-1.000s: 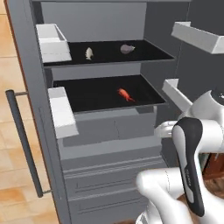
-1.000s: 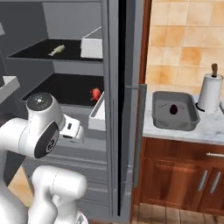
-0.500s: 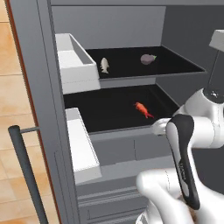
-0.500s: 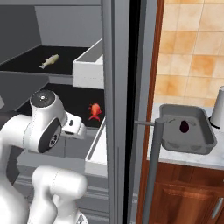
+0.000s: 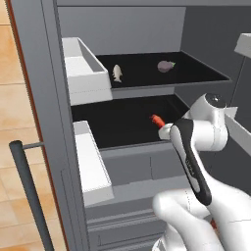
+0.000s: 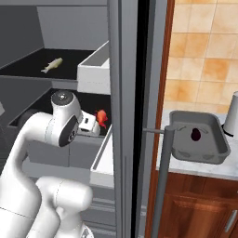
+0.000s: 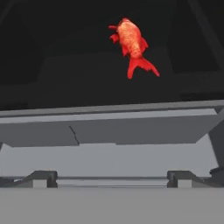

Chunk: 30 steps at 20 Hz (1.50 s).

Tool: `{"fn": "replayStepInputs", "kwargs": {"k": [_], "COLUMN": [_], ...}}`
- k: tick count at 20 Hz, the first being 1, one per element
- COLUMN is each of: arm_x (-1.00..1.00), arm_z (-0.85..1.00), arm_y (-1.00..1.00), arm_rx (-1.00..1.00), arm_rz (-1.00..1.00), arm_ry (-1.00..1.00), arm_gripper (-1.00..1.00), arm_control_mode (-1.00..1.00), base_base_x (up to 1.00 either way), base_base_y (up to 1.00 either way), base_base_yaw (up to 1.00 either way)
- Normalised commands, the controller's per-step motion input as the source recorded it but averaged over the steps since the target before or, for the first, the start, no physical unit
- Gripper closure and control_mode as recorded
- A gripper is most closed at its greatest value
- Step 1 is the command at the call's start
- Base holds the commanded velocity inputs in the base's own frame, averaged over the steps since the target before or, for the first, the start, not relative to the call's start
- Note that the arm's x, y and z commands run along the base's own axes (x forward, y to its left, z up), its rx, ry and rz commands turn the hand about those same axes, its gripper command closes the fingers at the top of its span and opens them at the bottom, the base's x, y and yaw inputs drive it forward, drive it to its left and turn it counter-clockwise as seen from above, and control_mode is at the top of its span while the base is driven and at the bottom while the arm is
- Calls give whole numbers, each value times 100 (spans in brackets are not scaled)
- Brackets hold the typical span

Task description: Place one eggplant and one fish in each tupperware on the nearby counter, to pack two identical lunches.

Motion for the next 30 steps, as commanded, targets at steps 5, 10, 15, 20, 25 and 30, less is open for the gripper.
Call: {"fn": "replayStepInputs", "kwargs": {"k": [5, 10, 15, 20, 25, 30], "arm_x": [36, 44, 43, 39, 44, 52], "arm_z": [-44, -21, 0, 16, 0, -15], "arm_y": [-4, -13, -10, -9, -4, 0], "arm_rx": [-1, 0, 0, 0, 0, 0], "arm_rz": [-4, -2, 0, 0, 0, 0], "arm_ry": [-15, -14, 0, 1, 1, 0], "arm_gripper": [-100, -100, -100, -100, -100, -100], "arm_control_mode": [-100, -100, -100, -100, -100, -100], "base_base_x": [0, 0, 0, 0, 0, 0], "base_base_y": [0, 0, 0, 0, 0, 0], "base_base_yaw": [0, 0, 0, 0, 0, 0]}}
